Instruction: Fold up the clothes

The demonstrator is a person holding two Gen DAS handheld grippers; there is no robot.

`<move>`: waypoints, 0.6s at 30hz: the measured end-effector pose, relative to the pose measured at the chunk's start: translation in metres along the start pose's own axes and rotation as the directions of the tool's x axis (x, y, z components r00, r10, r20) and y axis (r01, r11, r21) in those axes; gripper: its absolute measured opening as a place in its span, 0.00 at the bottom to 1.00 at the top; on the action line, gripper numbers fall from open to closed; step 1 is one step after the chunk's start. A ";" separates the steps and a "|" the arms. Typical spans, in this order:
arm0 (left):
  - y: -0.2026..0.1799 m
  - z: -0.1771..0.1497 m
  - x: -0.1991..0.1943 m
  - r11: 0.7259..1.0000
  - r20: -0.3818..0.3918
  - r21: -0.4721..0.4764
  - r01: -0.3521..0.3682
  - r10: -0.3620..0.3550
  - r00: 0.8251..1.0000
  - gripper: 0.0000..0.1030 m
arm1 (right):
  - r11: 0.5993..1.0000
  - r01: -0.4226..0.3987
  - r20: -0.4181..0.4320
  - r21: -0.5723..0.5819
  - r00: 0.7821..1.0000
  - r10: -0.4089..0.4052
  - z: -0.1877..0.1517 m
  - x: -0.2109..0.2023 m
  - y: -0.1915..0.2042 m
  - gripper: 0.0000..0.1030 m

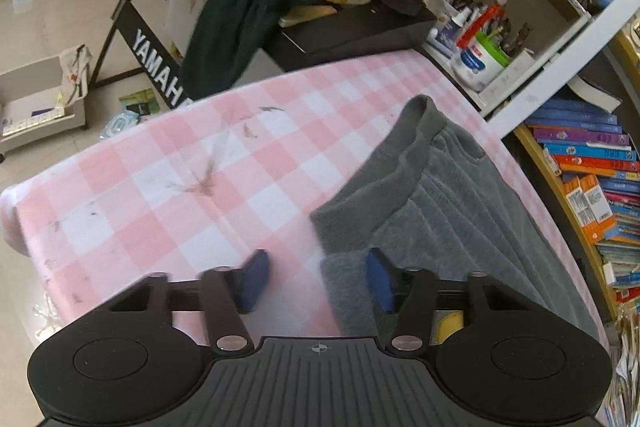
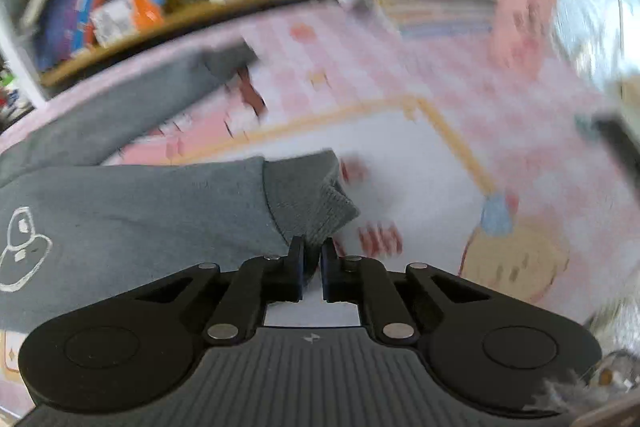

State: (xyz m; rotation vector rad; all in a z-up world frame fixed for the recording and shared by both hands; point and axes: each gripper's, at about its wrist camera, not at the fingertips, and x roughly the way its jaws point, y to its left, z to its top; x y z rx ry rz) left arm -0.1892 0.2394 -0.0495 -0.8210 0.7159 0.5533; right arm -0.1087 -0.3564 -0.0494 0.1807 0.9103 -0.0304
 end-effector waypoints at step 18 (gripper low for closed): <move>0.005 -0.002 -0.001 0.992 0.009 0.125 -0.027 0.026 1.000 0.11 | 0.998 0.041 0.000 -0.050 0.999 -0.041 -0.011 0.005 0.008 0.10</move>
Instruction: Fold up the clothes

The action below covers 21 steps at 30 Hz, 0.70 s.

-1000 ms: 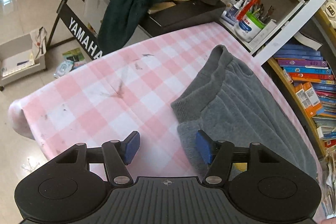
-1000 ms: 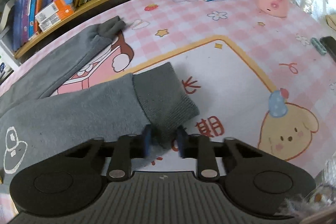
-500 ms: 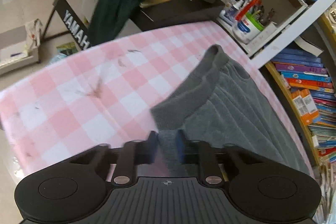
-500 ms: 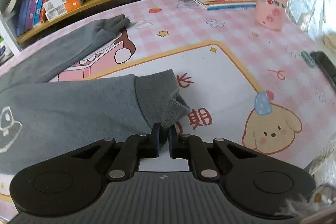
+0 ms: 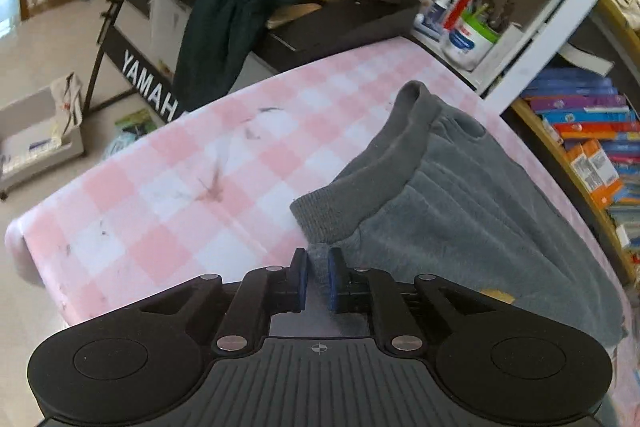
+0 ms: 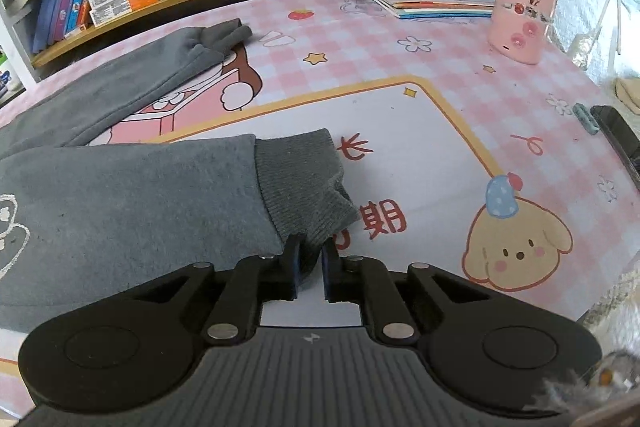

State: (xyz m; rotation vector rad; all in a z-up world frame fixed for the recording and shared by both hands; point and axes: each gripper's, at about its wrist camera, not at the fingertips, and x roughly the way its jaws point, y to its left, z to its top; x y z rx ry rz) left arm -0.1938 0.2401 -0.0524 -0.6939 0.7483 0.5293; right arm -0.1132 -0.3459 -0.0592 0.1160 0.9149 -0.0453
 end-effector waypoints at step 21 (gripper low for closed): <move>-0.020 0.013 -0.059 0.976 0.247 0.218 -0.018 -0.037 0.968 0.51 | 0.990 0.134 0.155 0.037 0.978 -0.138 0.010 -0.040 -0.003 0.59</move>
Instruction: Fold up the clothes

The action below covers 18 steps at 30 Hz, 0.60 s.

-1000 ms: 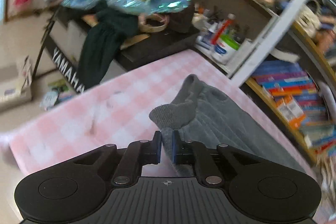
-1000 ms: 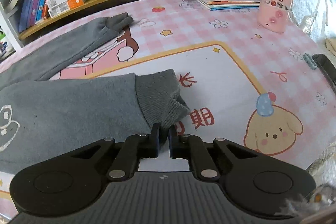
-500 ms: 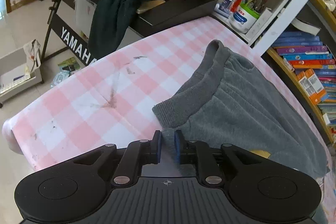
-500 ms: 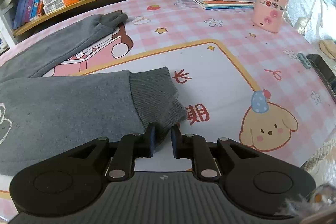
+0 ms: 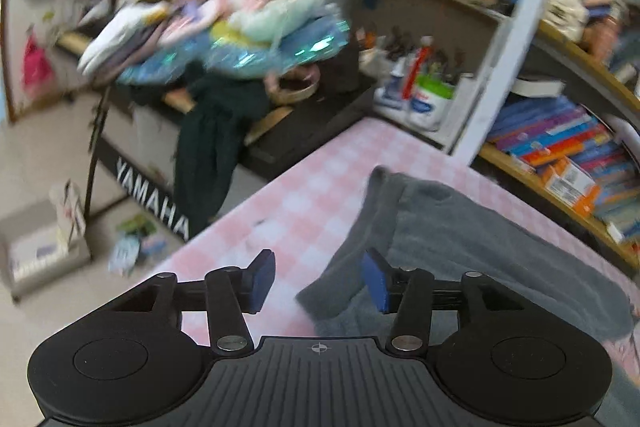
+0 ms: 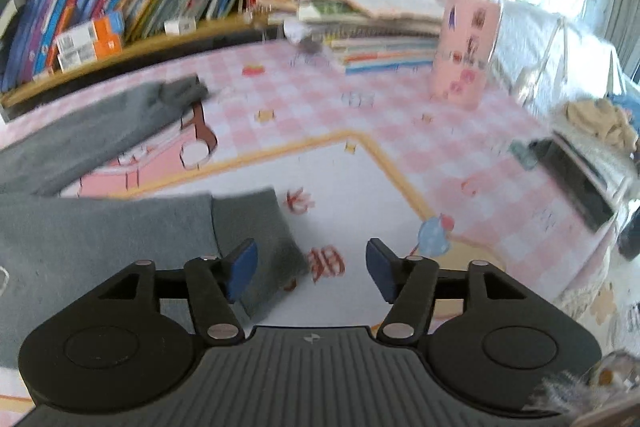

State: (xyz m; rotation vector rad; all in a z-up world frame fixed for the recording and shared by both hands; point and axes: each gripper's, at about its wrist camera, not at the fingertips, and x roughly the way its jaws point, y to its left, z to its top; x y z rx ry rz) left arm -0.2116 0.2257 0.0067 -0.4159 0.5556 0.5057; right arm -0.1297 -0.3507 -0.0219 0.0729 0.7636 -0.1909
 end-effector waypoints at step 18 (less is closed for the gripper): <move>-0.086 -0.018 0.022 0.883 -0.169 0.361 0.301 -0.255 0.952 0.73 | 0.979 -0.139 -0.024 -0.147 0.990 0.137 -0.018 -0.022 0.077 0.73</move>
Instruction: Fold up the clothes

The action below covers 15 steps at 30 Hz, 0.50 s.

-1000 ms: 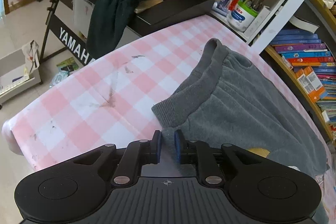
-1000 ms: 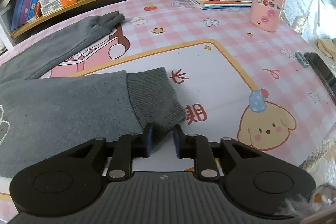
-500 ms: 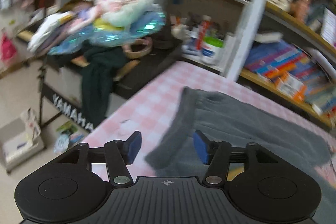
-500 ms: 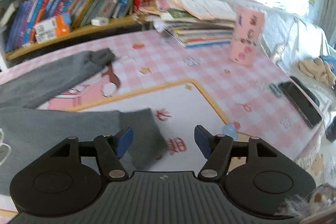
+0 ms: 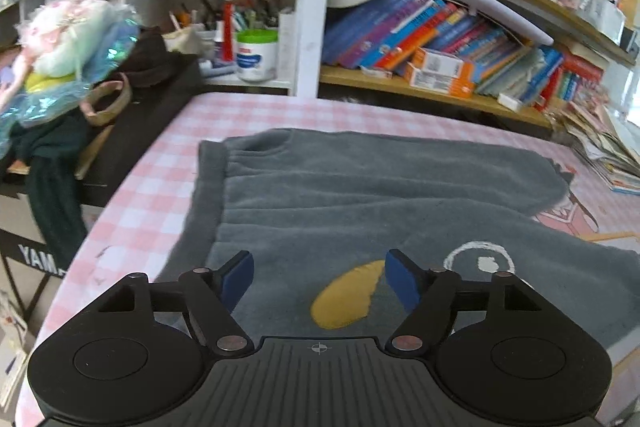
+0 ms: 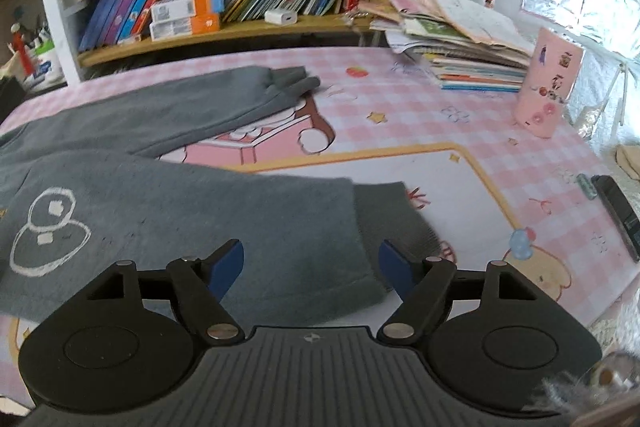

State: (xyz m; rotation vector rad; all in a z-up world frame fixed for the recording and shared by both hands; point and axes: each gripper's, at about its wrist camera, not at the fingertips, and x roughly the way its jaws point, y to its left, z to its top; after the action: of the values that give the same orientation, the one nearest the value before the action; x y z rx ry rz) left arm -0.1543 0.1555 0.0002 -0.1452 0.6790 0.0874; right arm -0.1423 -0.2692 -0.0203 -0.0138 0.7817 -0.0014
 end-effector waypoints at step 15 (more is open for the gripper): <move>-0.007 -0.004 0.029 0.988 -0.123 0.063 0.139 -0.130 0.984 0.80 | 0.993 -0.022 -0.064 -0.116 0.998 0.015 -0.002 0.007 0.066 0.80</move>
State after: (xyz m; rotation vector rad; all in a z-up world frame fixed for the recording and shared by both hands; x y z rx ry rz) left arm -0.1334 0.1487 -0.0200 -0.1275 0.7881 -0.0760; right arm -0.1397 -0.2033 -0.0276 -0.1174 0.8447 0.0617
